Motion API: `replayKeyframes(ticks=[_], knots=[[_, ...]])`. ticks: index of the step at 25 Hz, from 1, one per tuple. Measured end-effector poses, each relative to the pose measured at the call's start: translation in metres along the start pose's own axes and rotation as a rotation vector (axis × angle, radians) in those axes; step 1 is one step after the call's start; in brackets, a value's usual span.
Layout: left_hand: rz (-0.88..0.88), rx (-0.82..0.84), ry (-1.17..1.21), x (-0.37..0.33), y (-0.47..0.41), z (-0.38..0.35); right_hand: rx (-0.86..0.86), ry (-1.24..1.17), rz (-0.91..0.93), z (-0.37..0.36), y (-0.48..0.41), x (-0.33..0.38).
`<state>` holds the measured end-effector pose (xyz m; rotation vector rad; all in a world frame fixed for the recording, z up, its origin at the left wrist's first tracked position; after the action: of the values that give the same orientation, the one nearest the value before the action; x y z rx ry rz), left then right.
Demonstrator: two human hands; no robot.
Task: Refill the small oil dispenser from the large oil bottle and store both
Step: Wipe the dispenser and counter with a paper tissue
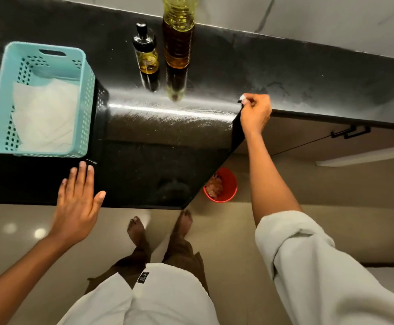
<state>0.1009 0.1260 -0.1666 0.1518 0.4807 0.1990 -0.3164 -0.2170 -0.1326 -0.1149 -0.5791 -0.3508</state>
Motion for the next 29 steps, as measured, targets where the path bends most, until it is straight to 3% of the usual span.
replayKeyframes(ticks=[2,5,8,10,13,16,17,19,22,24,26,29], knots=[[0.002,0.003,-0.004,0.0,0.0,0.001,0.091,-0.067,0.16,-0.026,0.042,0.032],[0.001,0.013,0.004,-0.003,0.002,0.003,0.262,-0.098,0.572,-0.045,0.179,0.084],[0.004,0.012,0.012,-0.004,0.002,0.004,0.483,-0.07,0.827,-0.026,0.263,0.074],[0.001,0.007,0.003,-0.005,0.002,0.003,0.361,-0.031,0.779,-0.009,0.218,0.041],[-0.001,0.011,0.003,-0.003,0.001,0.003,0.006,0.066,0.398,0.022,0.081,-0.007],[-0.007,0.011,0.001,-0.002,0.001,0.001,-0.083,0.133,0.09,0.025,0.022,-0.013],[-0.007,0.013,0.0,-0.002,0.001,0.0,-0.058,0.092,0.078,0.015,0.038,0.004],[-0.004,0.013,0.003,0.0,0.002,-0.001,0.014,-0.027,0.333,-0.011,0.12,0.055],[0.003,0.021,-0.006,0.0,0.002,-0.001,0.471,-0.038,0.868,-0.033,0.295,0.094],[-0.002,0.026,-0.004,0.0,0.002,-0.001,0.643,0.018,1.026,-0.027,0.323,0.075],[-0.004,0.014,-0.012,-0.001,0.001,-0.002,0.526,0.009,0.931,-0.018,0.255,0.051],[-0.007,0.01,-0.03,0.001,0.003,-0.003,0.112,0.108,0.421,-0.003,0.098,0.028]])
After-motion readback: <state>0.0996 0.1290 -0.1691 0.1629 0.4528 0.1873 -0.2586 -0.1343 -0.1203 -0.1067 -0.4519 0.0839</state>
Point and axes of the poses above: each hand's wrist, its own y-axis away from the middle knuckle, its own z-axis out of the back of the hand, x = y × z, the point moved 4 cm from there along -y, towards the middle knuckle, and after that the axes turned 12 degrees about y, right-handed, at the moved point
